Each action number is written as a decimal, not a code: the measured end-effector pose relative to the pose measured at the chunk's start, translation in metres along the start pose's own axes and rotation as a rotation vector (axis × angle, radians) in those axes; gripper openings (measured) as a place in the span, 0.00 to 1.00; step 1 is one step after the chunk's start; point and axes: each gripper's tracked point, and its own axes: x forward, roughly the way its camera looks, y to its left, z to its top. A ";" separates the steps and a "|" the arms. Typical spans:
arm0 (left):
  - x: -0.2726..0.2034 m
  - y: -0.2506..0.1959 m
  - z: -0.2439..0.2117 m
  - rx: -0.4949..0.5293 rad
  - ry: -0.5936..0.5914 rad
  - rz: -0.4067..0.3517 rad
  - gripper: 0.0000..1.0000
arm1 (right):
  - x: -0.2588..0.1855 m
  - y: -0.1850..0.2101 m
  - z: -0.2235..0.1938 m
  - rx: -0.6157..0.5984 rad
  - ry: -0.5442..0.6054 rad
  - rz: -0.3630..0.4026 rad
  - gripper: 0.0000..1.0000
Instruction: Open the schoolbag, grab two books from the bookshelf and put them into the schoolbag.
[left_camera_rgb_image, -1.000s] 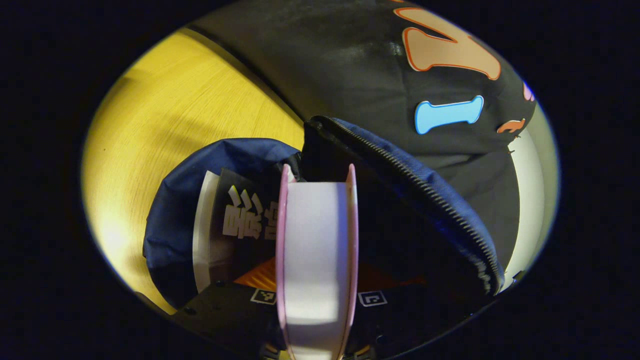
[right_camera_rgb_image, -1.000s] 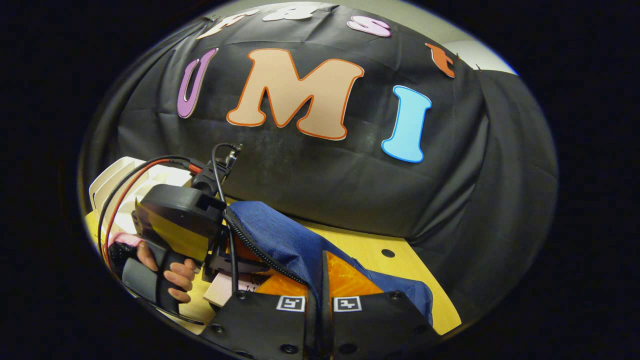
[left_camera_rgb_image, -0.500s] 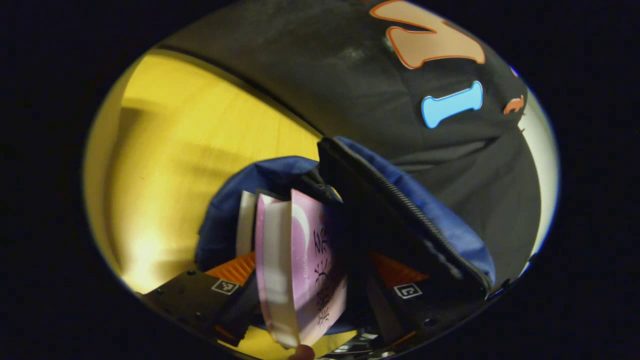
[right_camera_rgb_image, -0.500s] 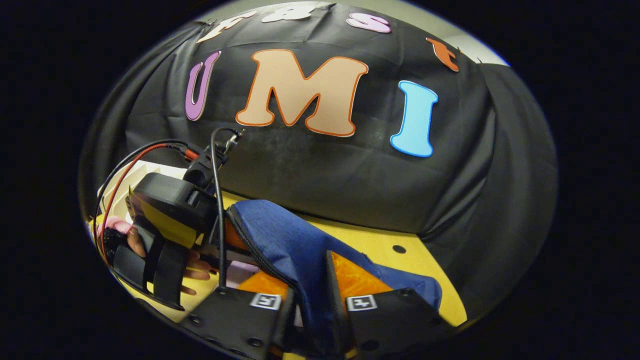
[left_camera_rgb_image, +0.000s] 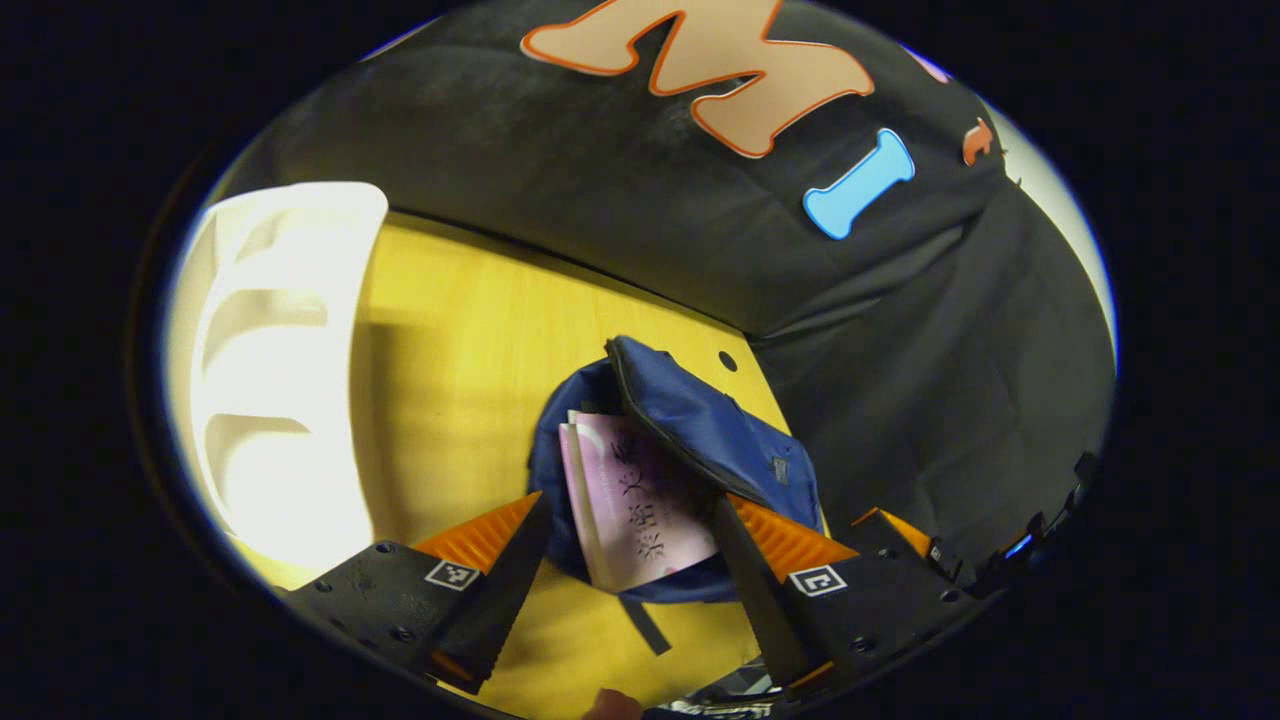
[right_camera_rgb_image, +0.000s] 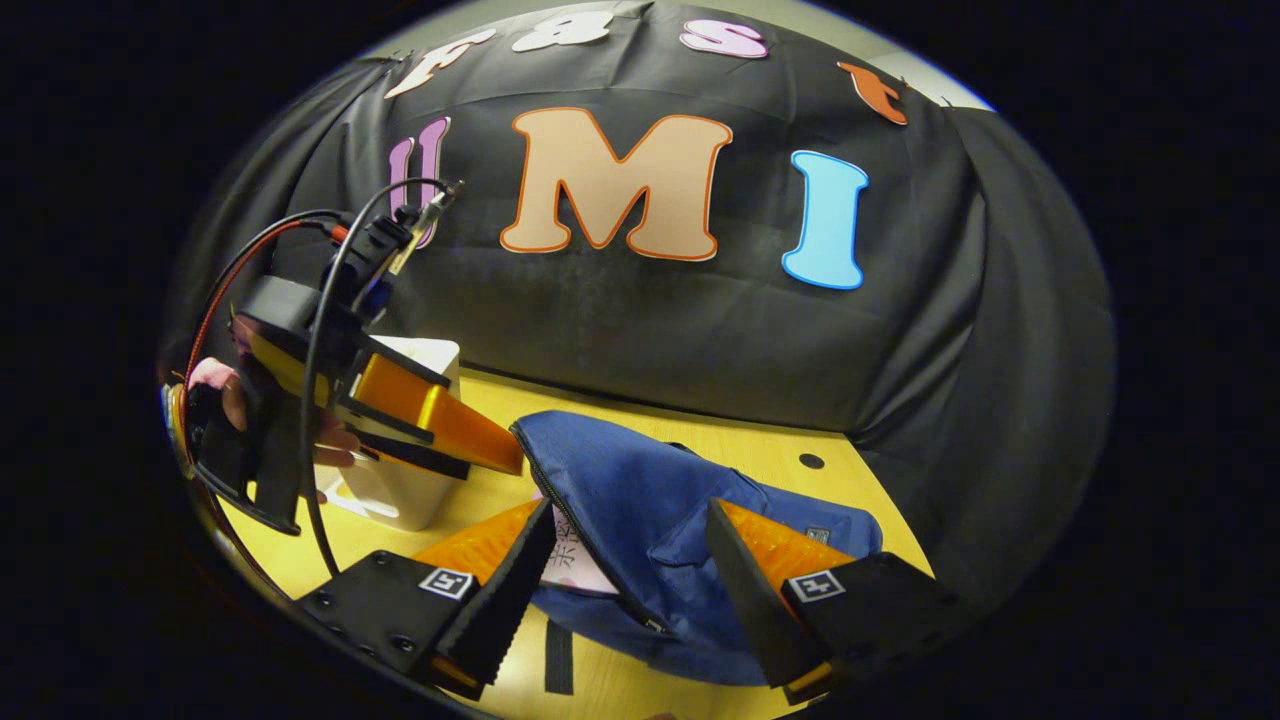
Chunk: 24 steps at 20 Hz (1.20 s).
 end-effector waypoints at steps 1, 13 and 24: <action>-0.011 0.002 0.006 0.013 -0.021 0.019 0.96 | -0.009 -0.001 0.003 0.017 0.002 -0.010 0.97; -0.213 0.007 0.166 0.378 -0.645 0.413 0.94 | -0.066 0.004 0.134 0.115 -0.279 -0.100 0.99; -0.284 0.008 0.195 0.446 -0.850 0.538 0.94 | -0.102 0.024 0.182 0.052 -0.447 -0.117 1.00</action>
